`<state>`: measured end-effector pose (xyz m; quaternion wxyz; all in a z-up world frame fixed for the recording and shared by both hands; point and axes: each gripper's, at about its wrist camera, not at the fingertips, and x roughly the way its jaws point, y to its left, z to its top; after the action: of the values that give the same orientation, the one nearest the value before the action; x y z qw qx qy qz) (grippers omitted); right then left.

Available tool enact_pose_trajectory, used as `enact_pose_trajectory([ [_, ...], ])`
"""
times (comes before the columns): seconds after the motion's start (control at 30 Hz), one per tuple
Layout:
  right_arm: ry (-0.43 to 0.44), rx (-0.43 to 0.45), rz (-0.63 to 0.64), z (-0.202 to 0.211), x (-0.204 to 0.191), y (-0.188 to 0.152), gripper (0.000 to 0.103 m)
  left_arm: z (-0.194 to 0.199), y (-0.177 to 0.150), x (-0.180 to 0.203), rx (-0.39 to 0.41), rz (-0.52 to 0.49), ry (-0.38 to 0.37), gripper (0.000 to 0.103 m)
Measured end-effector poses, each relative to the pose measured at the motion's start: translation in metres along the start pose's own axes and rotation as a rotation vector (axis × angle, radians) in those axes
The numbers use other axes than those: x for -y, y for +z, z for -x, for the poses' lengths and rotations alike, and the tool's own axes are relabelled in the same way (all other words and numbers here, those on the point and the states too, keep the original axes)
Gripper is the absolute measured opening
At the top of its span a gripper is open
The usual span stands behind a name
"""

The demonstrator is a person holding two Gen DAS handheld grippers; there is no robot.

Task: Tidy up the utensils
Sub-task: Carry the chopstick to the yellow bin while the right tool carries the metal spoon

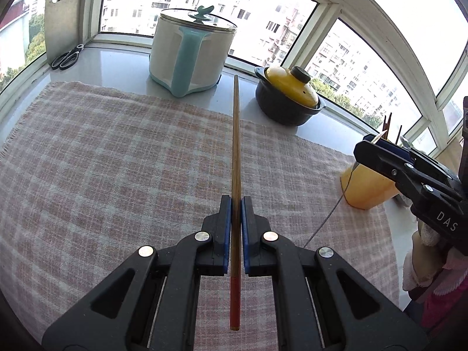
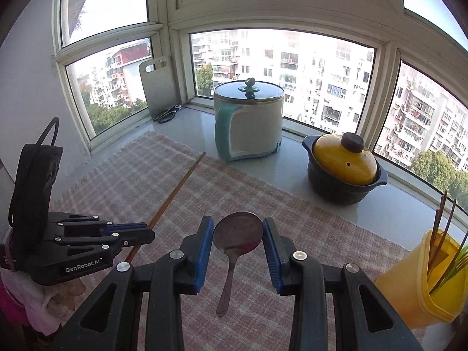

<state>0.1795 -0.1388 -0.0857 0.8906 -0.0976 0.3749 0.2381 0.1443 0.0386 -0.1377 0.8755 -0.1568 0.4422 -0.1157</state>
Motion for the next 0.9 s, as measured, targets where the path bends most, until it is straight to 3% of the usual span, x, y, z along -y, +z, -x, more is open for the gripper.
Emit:
enact_pose_trajectory([
  [0.33, -0.035, 0.059, -0.057, 0.056, 0.044, -0.007, 0.034, 0.010, 0.017, 0.056, 0.096, -0.007, -0.100, 0.004],
  [0.9, -0.121, 0.155, -0.198, 0.145, 0.158, -0.024, 0.034, -0.026, 0.060, 0.187, 0.188, -0.078, -0.286, 0.004],
])
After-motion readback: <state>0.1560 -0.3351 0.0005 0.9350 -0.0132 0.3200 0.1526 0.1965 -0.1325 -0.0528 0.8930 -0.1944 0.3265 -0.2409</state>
